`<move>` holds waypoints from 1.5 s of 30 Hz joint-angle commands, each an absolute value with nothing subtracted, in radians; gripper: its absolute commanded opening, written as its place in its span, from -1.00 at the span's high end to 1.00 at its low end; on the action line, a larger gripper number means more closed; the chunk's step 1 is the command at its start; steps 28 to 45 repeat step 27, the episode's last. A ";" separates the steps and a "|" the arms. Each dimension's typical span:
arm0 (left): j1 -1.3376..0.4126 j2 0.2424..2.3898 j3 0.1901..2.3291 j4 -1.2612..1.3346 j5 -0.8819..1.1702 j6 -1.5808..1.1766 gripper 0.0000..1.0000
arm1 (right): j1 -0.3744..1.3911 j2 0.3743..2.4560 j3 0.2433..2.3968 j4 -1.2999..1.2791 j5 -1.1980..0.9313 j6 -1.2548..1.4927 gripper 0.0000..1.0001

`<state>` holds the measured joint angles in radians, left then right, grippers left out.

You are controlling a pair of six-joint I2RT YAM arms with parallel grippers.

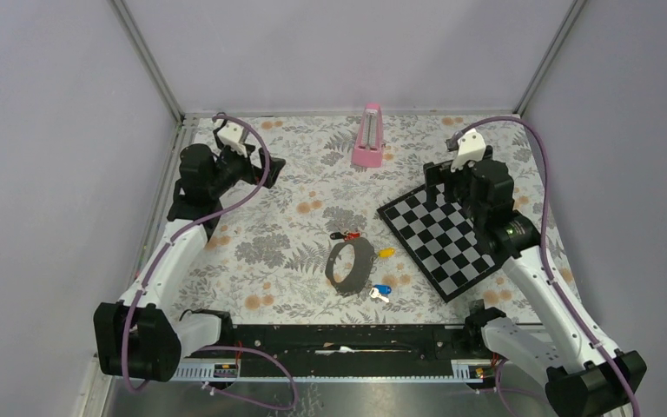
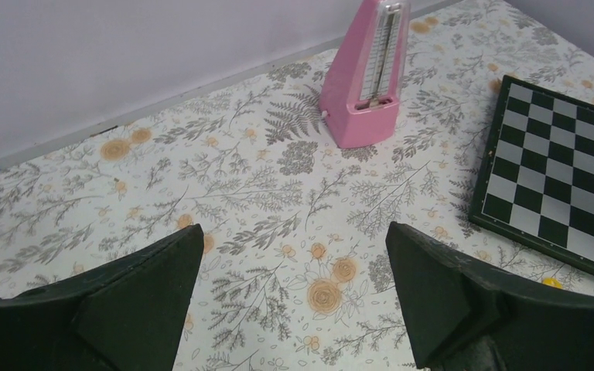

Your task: Put the keys on the keyring

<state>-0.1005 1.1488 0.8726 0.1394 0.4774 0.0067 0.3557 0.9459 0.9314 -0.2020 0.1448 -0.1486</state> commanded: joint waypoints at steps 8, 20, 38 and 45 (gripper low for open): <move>-0.118 1.108 0.900 0.062 0.378 0.009 -0.98 | 0.266 0.854 0.814 -0.143 0.038 -0.127 -0.99; -0.118 1.091 0.875 0.078 0.415 0.003 -0.98 | 0.242 0.804 0.767 -0.108 0.033 -0.130 -0.99; -0.118 1.094 0.854 0.096 0.421 0.002 -0.98 | 0.238 0.794 0.760 -0.113 0.027 -0.132 -0.99; -0.118 1.094 0.854 0.096 0.421 0.002 -0.98 | 0.238 0.794 0.760 -0.113 0.027 -0.132 -0.99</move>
